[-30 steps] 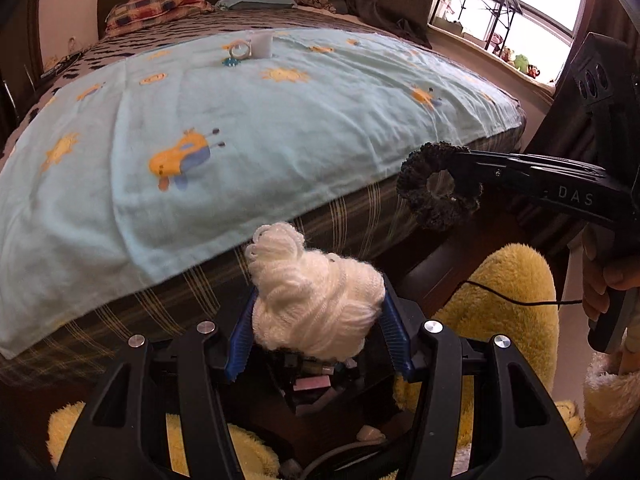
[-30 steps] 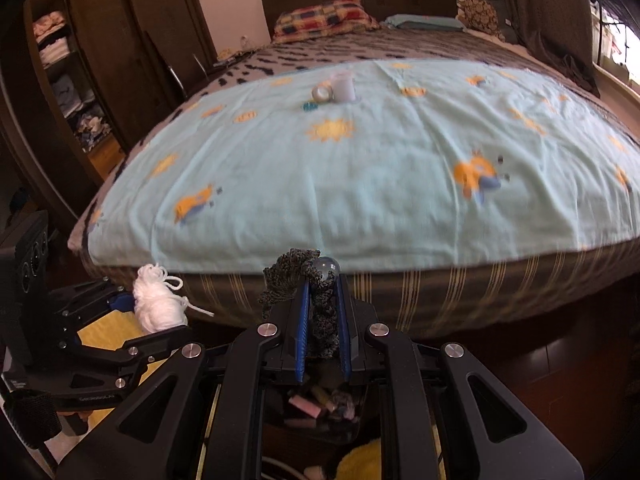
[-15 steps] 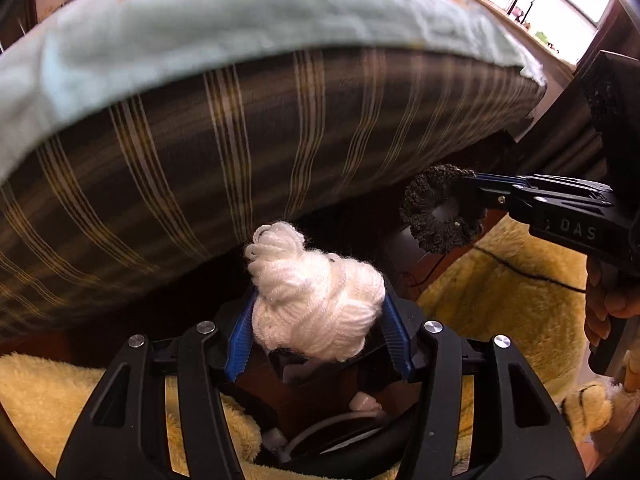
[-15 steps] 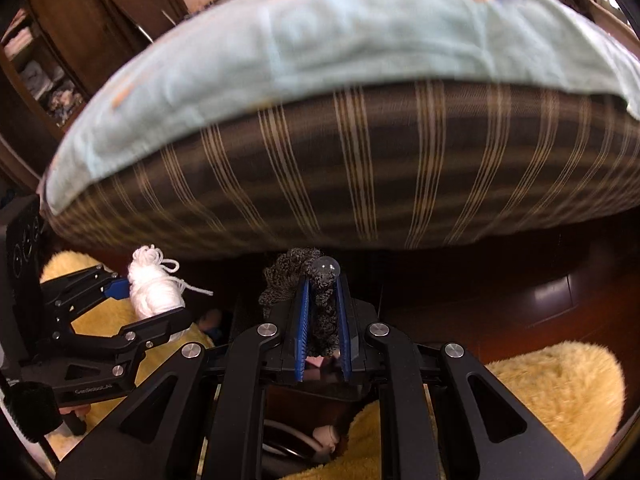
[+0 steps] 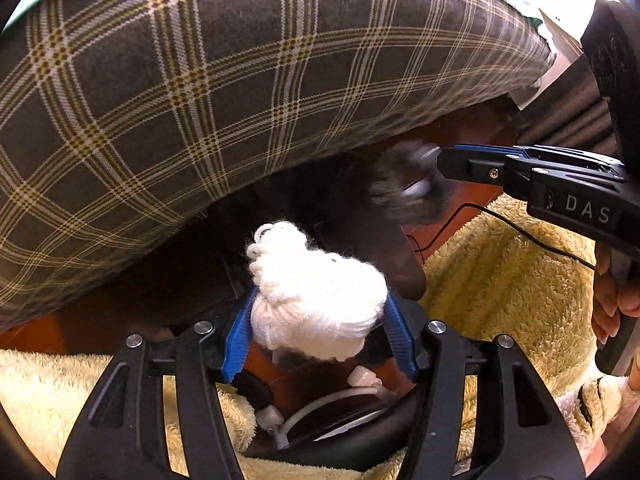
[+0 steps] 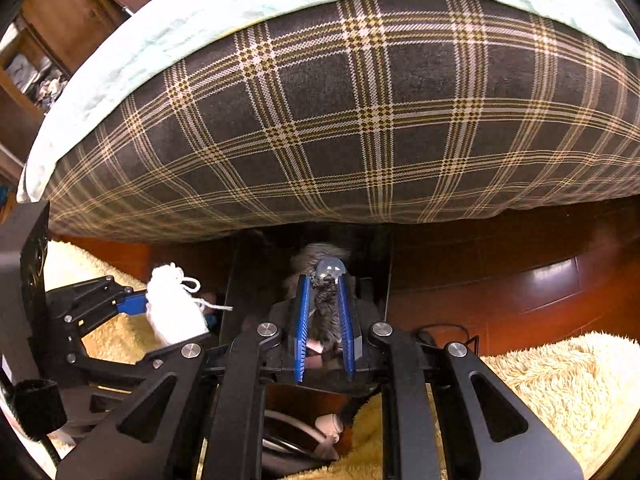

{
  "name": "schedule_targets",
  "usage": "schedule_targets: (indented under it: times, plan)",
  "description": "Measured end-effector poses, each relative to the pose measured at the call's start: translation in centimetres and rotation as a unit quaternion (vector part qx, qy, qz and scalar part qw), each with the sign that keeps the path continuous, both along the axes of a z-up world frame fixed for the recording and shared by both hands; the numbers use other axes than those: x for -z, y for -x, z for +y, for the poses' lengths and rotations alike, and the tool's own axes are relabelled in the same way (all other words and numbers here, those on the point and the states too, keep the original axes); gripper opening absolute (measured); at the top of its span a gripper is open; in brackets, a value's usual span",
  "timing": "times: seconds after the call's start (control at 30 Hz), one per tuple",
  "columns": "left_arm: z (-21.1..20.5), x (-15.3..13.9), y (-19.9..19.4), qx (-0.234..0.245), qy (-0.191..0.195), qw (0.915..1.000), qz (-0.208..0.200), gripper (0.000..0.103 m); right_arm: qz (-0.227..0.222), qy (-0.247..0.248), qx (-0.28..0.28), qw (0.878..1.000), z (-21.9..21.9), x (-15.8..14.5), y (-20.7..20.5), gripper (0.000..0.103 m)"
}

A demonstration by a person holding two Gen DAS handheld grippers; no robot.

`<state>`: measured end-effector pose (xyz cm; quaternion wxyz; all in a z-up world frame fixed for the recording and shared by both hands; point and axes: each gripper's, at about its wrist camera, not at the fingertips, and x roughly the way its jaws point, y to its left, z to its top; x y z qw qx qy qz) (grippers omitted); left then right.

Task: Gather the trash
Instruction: 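Open both tools to drop the yarn and scrunchie into the bin, then raise both open tools back over the bed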

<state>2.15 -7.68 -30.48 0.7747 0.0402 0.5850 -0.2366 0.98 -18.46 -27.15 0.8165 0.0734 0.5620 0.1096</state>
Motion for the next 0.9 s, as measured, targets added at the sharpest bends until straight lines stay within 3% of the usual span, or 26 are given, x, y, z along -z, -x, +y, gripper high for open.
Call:
schedule_targets:
  times: [0.13,0.2,0.23,0.33,0.5,0.6,0.67,0.9]
  plan:
    - [-0.4,0.4,-0.2,-0.001,-0.005,1.0,0.003,0.06,0.007,-0.002,0.0,1.0,0.5,0.4,-1.4,0.019]
    - [-0.5,0.3,-0.4,-0.003,-0.007,1.0,0.0,0.064,0.006,-0.004,0.005,1.0,0.4,0.6,-1.7,0.041]
    - [-0.4,0.2,-0.5,-0.004,-0.01,0.9999,-0.003,0.069,0.002,-0.007,0.006,1.0,0.0,0.8,-2.1,0.047]
    - [-0.4,-0.5,-0.5,-0.008,-0.017,0.9997,-0.013,0.08,-0.005,-0.008,0.015,1.0,-1.1,0.8,-3.2,0.056]
    - [-0.2,-2.3,-0.6,-0.018,-0.016,0.9991,-0.035,0.09,-0.029,-0.013,0.035,0.999,-2.3,-0.9,-4.0,0.077]
    - [0.8,-4.5,-0.7,-0.025,-0.002,0.9982,-0.055,0.092,-0.047,-0.018,0.042,0.998,-3.1,-2.3,-4.4,0.078]
    - [1.2,-6.1,-0.8,-0.03,0.004,0.9968,-0.074,0.093,-0.069,-0.019,0.048,0.996,-3.6,-4.0,-5.1,0.084]
    - [2.9,-11.4,-2.0,-0.066,-0.011,0.9886,-0.135,0.094,-0.15,-0.004,0.053,0.987,-5.1,-10.1,-5.9,0.086]
